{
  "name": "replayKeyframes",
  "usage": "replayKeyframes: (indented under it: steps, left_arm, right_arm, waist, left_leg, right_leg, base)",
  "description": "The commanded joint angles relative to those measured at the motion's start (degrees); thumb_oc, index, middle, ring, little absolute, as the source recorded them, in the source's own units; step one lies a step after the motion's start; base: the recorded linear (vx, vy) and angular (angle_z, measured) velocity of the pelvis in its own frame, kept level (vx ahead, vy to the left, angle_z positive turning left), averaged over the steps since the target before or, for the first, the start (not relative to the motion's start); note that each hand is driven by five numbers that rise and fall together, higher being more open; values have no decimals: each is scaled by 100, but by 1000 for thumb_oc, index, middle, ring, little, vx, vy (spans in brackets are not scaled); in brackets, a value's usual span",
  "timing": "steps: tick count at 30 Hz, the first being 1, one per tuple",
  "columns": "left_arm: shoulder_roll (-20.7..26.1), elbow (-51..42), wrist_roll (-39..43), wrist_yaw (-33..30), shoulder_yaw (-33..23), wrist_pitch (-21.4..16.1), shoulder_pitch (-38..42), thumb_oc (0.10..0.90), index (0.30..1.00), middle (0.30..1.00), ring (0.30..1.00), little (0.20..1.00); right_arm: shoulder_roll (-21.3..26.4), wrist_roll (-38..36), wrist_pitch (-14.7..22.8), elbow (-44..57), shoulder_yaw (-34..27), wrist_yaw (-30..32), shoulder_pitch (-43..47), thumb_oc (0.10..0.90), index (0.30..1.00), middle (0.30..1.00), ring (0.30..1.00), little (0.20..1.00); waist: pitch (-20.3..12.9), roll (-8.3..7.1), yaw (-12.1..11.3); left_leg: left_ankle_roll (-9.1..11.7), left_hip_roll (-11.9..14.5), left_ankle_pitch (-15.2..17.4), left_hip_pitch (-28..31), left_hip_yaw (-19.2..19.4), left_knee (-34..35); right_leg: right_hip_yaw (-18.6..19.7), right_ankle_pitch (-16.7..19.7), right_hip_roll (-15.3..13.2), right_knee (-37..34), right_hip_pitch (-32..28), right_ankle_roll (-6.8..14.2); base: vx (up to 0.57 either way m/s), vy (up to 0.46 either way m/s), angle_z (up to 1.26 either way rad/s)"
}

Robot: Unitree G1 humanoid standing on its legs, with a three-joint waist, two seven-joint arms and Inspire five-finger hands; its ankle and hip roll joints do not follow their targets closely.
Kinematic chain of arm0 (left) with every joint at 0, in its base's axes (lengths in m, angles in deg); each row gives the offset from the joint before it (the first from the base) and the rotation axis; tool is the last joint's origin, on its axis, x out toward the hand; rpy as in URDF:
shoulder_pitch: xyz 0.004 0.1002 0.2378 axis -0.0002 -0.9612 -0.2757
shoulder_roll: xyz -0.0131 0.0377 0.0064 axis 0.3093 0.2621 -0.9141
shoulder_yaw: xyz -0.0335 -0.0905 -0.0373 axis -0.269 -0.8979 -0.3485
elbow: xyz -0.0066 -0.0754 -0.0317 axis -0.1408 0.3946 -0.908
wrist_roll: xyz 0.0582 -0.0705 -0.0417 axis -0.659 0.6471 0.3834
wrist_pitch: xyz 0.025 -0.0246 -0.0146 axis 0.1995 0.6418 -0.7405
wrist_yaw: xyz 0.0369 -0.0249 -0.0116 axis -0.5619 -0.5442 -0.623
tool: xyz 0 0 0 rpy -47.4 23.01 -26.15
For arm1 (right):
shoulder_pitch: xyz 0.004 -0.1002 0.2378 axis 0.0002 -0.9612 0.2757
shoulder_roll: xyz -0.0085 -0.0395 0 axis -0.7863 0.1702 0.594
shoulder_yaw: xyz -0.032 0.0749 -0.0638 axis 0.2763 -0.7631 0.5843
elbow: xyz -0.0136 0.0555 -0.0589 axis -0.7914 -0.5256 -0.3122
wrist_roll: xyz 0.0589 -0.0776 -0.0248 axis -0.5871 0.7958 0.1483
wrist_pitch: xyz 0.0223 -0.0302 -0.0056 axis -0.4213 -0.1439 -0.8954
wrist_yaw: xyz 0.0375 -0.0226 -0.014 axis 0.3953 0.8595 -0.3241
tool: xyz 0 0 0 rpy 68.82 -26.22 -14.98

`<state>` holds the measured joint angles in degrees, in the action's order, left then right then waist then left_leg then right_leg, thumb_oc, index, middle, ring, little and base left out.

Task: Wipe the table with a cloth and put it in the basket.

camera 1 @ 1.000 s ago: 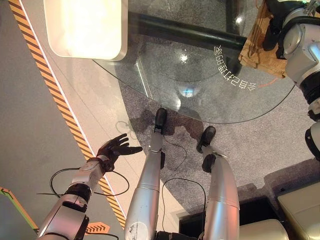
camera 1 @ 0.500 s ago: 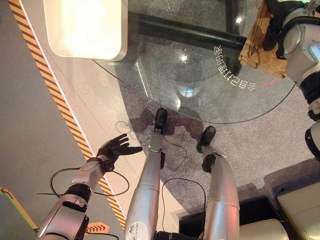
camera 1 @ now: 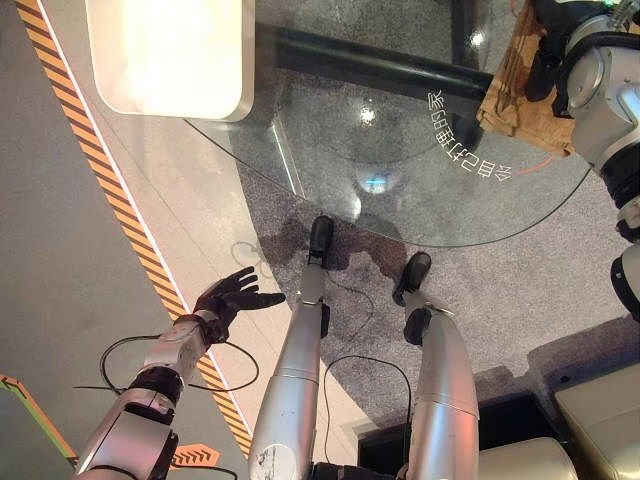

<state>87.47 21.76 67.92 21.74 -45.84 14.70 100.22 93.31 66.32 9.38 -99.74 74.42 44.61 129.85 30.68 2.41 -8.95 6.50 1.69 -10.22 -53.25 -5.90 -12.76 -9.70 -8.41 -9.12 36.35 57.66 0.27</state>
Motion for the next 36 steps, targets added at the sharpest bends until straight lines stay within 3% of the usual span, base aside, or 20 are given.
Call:
replayKeyframes:
  steps: [1, 36]
  left_arm:
    - [299, 102, -44, 59, -143, 5, -320, 800, 900, 900, 900, 900]
    - [330, 73, -23, 50, -143, 25, -286, 800, 900, 900, 900, 900]
  right_arm:
    - [429, 9, 3, 22, 367, -90, -119, 100, 300, 300, 300, 200]
    - [435, 22, 48, 31, 420, -132, -56, 100, 300, 300, 300, 200]
  waist:
    - [-88, 98, 78]
    - [-88, 94, 75]
  left_leg:
    - [-404, -178, 669, 44, 311, -571]
    - [-414, -179, 667, 97, 333, -529]
  right_leg:
    - [-114, 855, 227, -1223, -366, 181]
    - [-134, 884, 217, -1275, -405, 187]
  base:
    - [0, 0, 0]
    - [0, 0, 0]
